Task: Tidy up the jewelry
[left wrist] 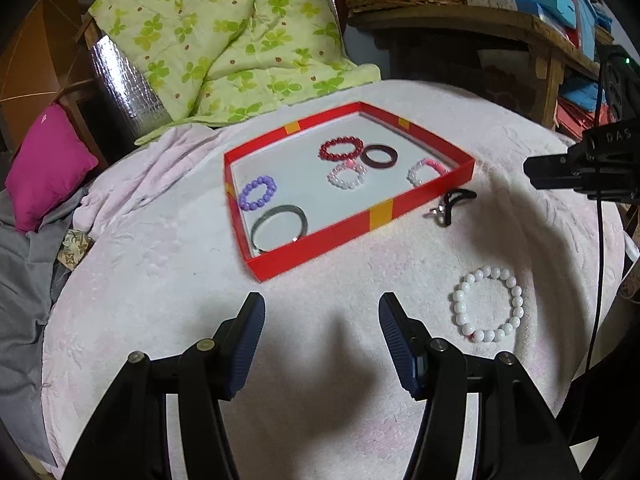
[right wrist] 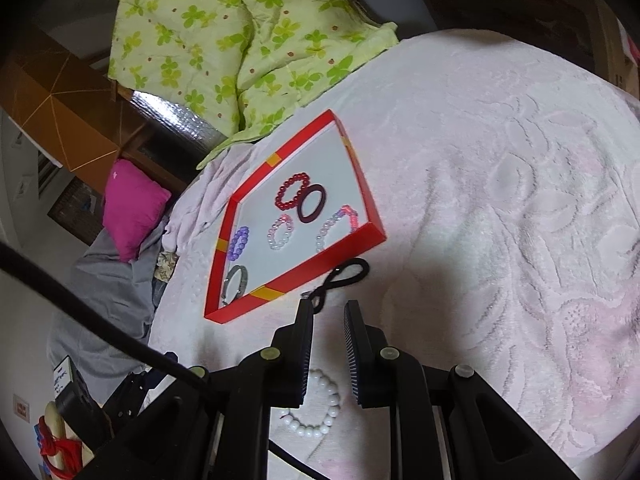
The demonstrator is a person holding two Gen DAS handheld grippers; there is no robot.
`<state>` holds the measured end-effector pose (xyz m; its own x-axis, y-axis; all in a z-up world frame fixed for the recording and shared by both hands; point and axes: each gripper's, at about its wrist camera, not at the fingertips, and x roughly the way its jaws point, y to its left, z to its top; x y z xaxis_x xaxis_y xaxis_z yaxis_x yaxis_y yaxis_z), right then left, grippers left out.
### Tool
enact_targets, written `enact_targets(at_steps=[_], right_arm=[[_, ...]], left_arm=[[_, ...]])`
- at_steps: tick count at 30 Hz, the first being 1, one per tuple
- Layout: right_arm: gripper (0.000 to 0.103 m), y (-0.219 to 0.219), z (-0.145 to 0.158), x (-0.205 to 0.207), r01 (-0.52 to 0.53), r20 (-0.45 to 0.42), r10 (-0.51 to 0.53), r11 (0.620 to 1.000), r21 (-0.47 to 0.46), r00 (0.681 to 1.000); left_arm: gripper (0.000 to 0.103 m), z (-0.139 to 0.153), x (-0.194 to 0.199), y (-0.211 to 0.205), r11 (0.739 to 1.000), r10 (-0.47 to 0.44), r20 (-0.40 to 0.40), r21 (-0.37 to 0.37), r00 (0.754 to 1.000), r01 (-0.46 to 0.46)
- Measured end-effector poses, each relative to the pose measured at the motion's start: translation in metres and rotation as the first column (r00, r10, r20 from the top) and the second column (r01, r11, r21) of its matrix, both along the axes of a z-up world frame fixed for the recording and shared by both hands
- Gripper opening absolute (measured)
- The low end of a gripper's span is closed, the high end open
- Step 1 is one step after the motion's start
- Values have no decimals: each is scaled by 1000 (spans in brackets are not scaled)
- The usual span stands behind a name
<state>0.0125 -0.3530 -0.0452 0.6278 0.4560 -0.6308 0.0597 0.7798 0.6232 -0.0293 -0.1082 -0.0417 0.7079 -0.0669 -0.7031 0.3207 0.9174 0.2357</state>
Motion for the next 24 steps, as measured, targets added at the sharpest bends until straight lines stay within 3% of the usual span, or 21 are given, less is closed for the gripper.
enact_targets(at_steps=[5,14,19,24], right_arm=[[19,1,-6,3,-8,-17,8,1000,-14,1000],[19,9,-23,14,-11,-108,-1,994,-113,994],[19,9,-36,19,-14,-185,-18,985,-173,983],[20,4,-43,21,-8,-210,-24,989,-150,977]], left_arm=[[60,-10,4,-8,1000,-24,-33,-17,999,24],[66,-20,1,-34,966,-177,-120,-209,977,149],[66,-31,3,-46,966,-193,-152,-201,969,161],[66,-42,6,-49,971,-182,-176,-190,968,148]])
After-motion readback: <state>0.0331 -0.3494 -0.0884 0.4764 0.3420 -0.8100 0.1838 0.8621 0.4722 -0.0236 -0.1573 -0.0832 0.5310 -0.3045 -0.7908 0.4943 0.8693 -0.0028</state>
